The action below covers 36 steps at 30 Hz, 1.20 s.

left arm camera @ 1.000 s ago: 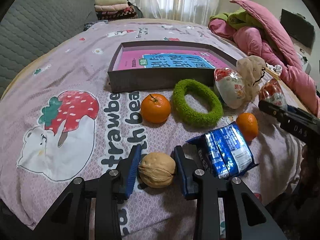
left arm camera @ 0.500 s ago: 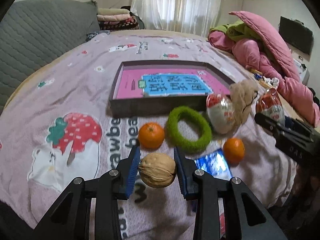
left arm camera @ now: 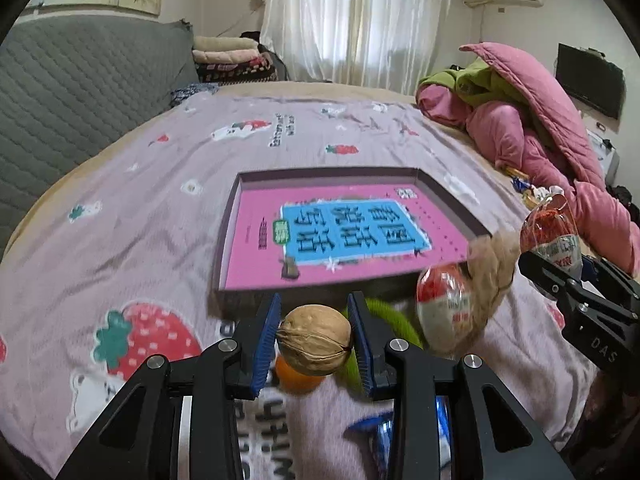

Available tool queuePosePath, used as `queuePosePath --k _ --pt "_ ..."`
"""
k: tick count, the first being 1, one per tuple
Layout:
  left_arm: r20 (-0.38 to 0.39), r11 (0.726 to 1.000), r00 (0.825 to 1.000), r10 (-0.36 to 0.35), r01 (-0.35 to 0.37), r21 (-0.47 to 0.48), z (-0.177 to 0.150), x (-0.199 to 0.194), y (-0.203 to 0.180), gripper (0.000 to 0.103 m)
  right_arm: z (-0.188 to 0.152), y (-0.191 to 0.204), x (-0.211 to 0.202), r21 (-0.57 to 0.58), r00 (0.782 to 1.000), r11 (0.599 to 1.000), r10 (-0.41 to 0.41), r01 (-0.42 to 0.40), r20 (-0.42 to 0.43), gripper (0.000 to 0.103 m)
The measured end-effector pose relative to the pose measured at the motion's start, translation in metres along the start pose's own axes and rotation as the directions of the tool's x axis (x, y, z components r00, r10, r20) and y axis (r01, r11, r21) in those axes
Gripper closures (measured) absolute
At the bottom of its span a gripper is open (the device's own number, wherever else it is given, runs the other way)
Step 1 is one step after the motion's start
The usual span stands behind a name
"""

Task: Organize objects
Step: 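Lift and carry the walnut with the left tool while the right carries the egg to the tray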

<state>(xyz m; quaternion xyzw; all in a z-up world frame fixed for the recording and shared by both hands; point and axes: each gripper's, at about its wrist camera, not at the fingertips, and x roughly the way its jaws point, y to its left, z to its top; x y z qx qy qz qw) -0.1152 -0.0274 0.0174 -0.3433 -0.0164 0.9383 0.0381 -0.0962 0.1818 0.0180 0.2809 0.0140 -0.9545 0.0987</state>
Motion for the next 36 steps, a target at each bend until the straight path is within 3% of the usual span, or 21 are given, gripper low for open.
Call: queuePosePath --k 16,36 --pt "0.017 1.000 1.000 -0.002 0.002 -0.018 0.055 0.044 0.017 0.067 0.054 -0.005 0.036 -0.031 0.998 1.000 -0.004 0.005 0.055 0.051" --pt "-0.016 1.000 1.000 -0.008 0.008 -0.003 0.095 0.100 0.027 0.067 0.071 -0.002 0.103 -0.108 0.998 0.994 0.027 -0.033 -0.057 0.051"
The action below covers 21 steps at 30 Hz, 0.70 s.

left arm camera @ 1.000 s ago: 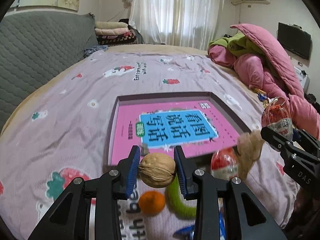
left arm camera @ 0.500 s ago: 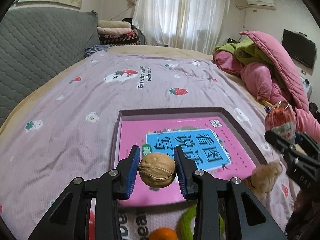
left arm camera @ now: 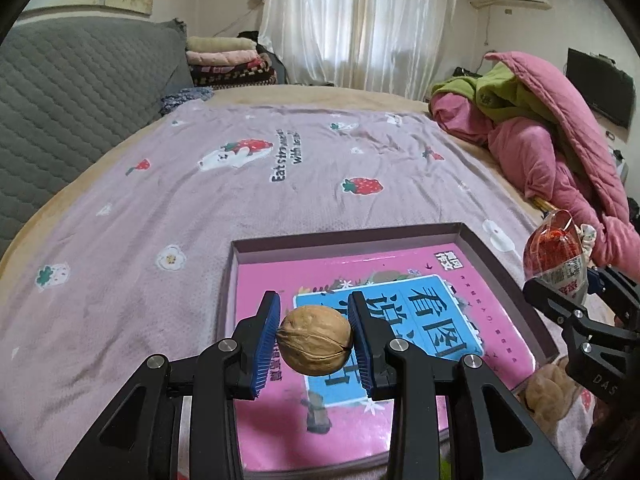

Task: Organize objects
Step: 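Lift and carry the walnut with the left tool while the right carries the egg to the tray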

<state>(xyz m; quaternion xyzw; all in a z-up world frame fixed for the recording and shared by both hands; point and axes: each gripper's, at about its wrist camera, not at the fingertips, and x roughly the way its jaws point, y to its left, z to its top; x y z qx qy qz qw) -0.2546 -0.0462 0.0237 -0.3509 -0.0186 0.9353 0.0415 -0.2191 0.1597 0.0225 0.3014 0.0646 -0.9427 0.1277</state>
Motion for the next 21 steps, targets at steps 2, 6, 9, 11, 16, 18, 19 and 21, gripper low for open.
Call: queuePosePath --k 2,6,9,11,16,18,19,21 --pt "-0.021 1.000 1.000 -0.006 0.006 -0.007 -0.002 0.009 0.001 0.067 -0.002 0.000 0.007 0.003 1.000 1.000 0.008 -0.008 -0.017 0.051" --pt "-0.047 1.000 0.999 0.007 -0.007 0.004 -0.010 0.021 0.001 0.067 -0.012 0.002 0.020 -0.004 0.998 1.000 0.020 -0.020 -0.064 0.051" --pt "-0.066 1.000 0.998 0.009 -0.009 0.005 -0.015 0.027 -0.001 0.067 -0.018 0.003 0.028 -0.003 0.994 0.999 0.038 -0.039 -0.106 0.051" --pt "-0.081 1.000 0.997 0.011 -0.010 0.009 -0.019 0.031 -0.002 0.067 -0.022 0.002 0.031 0.001 0.991 0.999 0.040 -0.041 -0.125 0.051" --pt "-0.125 1.000 0.992 -0.001 0.001 0.001 -0.027 0.040 -0.002 0.067 -0.030 0.000 0.040 -0.005 0.984 1.000 0.028 -0.030 -0.176 0.051" --pt "-0.136 1.000 0.991 -0.002 0.002 0.001 -0.029 0.043 -0.001 0.067 -0.032 -0.001 0.042 -0.003 0.982 1.000 0.028 -0.029 -0.186 0.051" --pt "-0.138 1.000 0.990 -0.001 0.001 0.001 -0.030 0.043 -0.002 0.067 -0.033 -0.002 0.042 -0.002 0.981 1.000 0.025 -0.025 -0.190 0.051" --pt "-0.148 1.000 0.989 -0.003 0.004 0.003 -0.032 0.045 -0.002 0.067 -0.034 -0.002 0.044 0.000 0.980 1.000 0.026 -0.026 -0.197 0.051"
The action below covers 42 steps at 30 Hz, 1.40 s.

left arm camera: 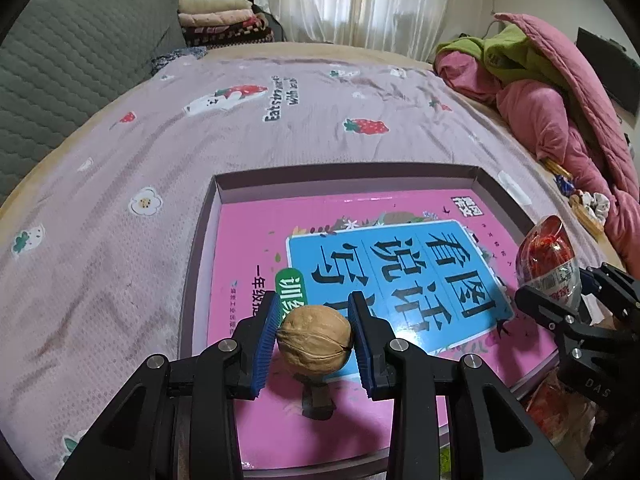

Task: Organize objects
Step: 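Lift and carry the walnut with the left tool while the right carries the egg to the tray, then open the left tool to drop the walnut on the book while the right releases the egg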

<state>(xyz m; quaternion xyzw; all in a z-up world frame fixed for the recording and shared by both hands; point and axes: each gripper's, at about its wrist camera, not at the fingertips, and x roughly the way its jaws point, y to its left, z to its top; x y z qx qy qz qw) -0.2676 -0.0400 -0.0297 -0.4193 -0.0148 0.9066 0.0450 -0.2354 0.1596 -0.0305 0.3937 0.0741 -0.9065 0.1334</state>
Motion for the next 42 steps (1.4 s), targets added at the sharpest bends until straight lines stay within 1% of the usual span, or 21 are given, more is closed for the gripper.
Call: queuePosePath --k 3,12,22,32,39,42 --pt "-0.010 1.000 1.000 0.003 -0.003 0.004 -0.002 0.004 0.000 0.067 -0.001 -0.001 0.005 0.000 1.000 1.000 -0.009 0.009 -0.023 0.051" --pt "-0.019 1.000 1.000 -0.001 0.001 0.006 -0.003 0.007 -0.001 0.067 -0.003 -0.002 0.009 0.001 0.998 1.000 -0.021 0.021 -0.053 0.051" --pt "-0.047 1.000 0.999 0.006 -0.005 0.010 -0.008 0.012 -0.002 0.067 -0.003 -0.004 0.010 0.014 0.998 0.999 -0.028 0.029 -0.053 0.051" --pt "-0.056 1.000 0.998 0.014 -0.014 0.008 -0.008 0.014 -0.002 0.067 -0.002 -0.007 0.010 0.039 0.998 0.999 -0.011 0.014 -0.060 0.051" --pt "-0.055 1.000 0.998 0.018 -0.017 0.007 -0.009 0.014 -0.002 0.067 -0.002 -0.010 0.008 0.048 0.998 0.999 -0.021 0.023 -0.052 0.050" --pt "-0.055 1.000 0.998 0.018 -0.018 0.005 -0.008 0.014 -0.002 0.065 -0.001 -0.009 0.007 0.044 0.999 0.999 -0.025 0.027 -0.044 0.049"
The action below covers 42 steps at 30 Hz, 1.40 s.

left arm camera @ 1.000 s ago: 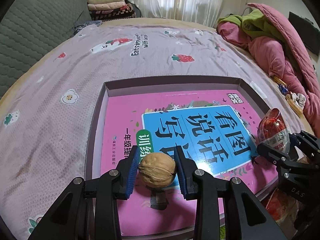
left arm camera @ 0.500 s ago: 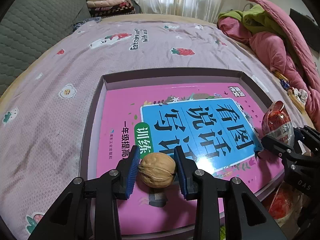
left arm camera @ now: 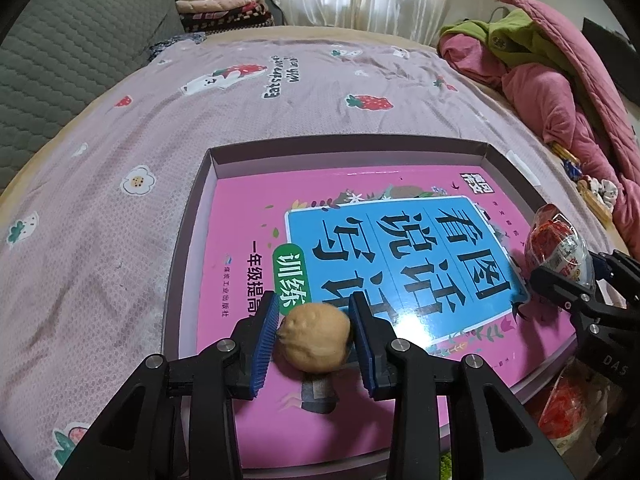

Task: Organize objects
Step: 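Open the left tool to drop the walnut on the book while the right releases the egg, then withdraw both open tools from the tray back over the remaining items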

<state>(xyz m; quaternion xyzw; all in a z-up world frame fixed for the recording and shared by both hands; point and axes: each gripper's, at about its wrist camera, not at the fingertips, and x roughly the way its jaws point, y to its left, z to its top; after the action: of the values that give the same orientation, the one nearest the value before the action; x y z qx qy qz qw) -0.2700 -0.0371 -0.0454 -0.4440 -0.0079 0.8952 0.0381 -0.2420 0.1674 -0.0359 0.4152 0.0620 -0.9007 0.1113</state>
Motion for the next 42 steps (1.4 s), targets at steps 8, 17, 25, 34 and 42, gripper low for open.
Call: queuePosePath --k 8,17,25,34,42 --pt "0.005 1.000 1.000 0.004 -0.004 -0.002 0.001 -0.002 0.000 0.053 0.000 0.000 -0.001 0.000 1.000 1.000 -0.004 0.004 0.006 0.046" --pt "0.029 1.000 1.000 0.001 -0.001 -0.006 0.004 -0.012 0.001 0.045 0.002 -0.002 -0.009 0.001 0.999 1.000 -0.011 0.011 0.042 0.041" --pt "0.080 1.000 0.997 0.001 0.000 -0.003 0.010 -0.030 0.001 0.040 0.007 -0.003 -0.023 0.001 0.995 1.000 -0.010 0.010 0.095 0.038" --pt "0.126 1.000 0.992 0.003 -0.002 -0.010 0.011 -0.048 0.000 0.038 0.011 -0.001 -0.037 -0.005 0.990 1.000 -0.006 0.007 0.143 0.037" --pt "0.170 1.000 0.985 0.009 -0.004 -0.026 0.008 -0.070 -0.002 0.030 0.013 -0.001 -0.058 -0.003 0.976 1.000 0.002 -0.001 0.218 0.030"
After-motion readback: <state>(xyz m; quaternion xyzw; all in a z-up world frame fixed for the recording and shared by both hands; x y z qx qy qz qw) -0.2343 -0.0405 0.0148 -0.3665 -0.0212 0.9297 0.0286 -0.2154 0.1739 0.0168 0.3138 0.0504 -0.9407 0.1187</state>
